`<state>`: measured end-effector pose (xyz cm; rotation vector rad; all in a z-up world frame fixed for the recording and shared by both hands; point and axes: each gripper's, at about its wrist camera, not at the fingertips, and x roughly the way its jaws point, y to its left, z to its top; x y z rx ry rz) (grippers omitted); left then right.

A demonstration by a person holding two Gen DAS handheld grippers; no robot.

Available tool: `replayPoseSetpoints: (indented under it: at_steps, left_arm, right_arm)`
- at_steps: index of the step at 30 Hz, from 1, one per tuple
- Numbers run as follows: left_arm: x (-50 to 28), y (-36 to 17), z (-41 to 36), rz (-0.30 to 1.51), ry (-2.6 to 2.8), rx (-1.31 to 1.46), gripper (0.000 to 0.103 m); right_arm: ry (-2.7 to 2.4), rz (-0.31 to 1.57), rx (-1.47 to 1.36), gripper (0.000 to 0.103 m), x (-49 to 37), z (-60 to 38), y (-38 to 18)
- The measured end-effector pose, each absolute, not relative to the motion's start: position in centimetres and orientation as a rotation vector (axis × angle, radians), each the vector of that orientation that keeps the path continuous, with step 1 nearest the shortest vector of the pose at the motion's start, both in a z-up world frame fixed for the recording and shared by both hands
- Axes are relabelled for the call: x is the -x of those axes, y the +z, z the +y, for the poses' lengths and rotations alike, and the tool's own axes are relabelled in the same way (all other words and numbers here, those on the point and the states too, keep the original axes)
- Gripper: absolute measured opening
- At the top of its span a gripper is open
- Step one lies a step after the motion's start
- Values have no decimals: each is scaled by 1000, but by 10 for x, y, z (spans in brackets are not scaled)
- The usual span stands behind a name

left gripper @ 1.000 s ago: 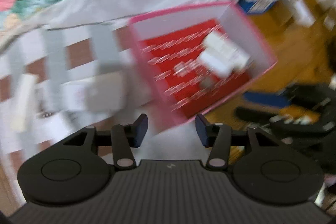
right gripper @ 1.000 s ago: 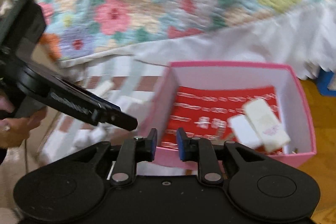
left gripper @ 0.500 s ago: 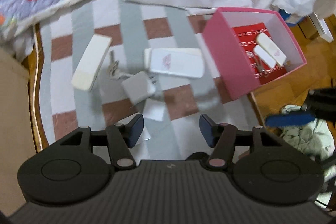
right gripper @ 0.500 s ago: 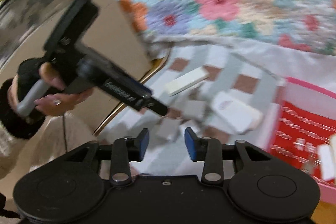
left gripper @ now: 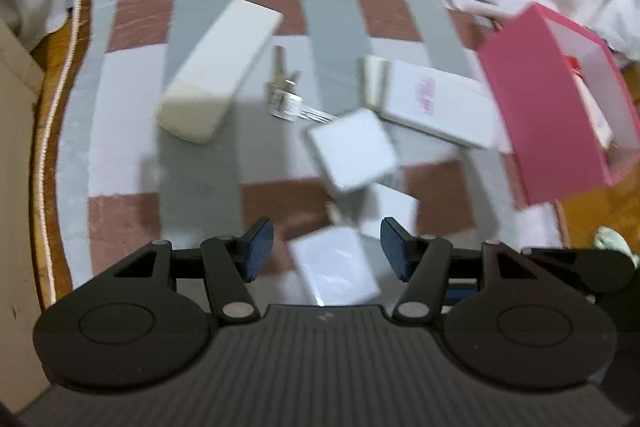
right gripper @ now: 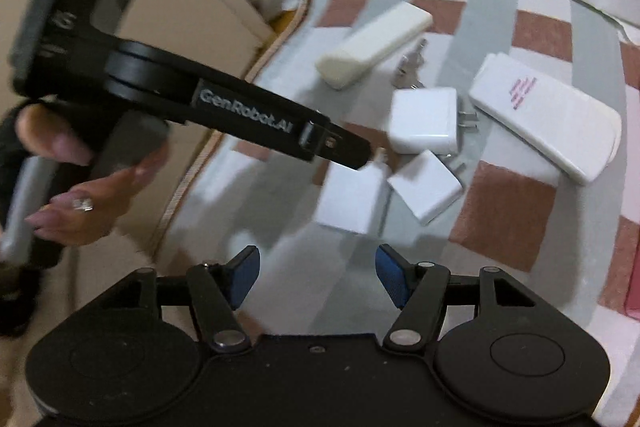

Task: Organize rigid objects
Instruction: 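Move the left tool back toward the white adapters and cubes, then lower the left tool and grasp a white plug adapter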

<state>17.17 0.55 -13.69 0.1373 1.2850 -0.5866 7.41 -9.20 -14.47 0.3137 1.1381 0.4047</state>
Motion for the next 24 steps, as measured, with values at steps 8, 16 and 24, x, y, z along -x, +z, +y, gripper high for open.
replayPoseSetpoints:
  at_steps: [8, 16, 24]
  left_arm:
    - [-179, -173, 9, 1355, -550, -50, 56]
    - [-175, -193, 32, 1482, -479, 212, 56]
    - [-162, -190, 25, 1456, -466, 209, 47]
  right_arm:
    - [309, 1085, -87, 69, -82, -46, -168]
    - [224, 1057, -91, 69, -85, -41, -178]
    - [221, 1061, -184, 60, -80, -54, -174]
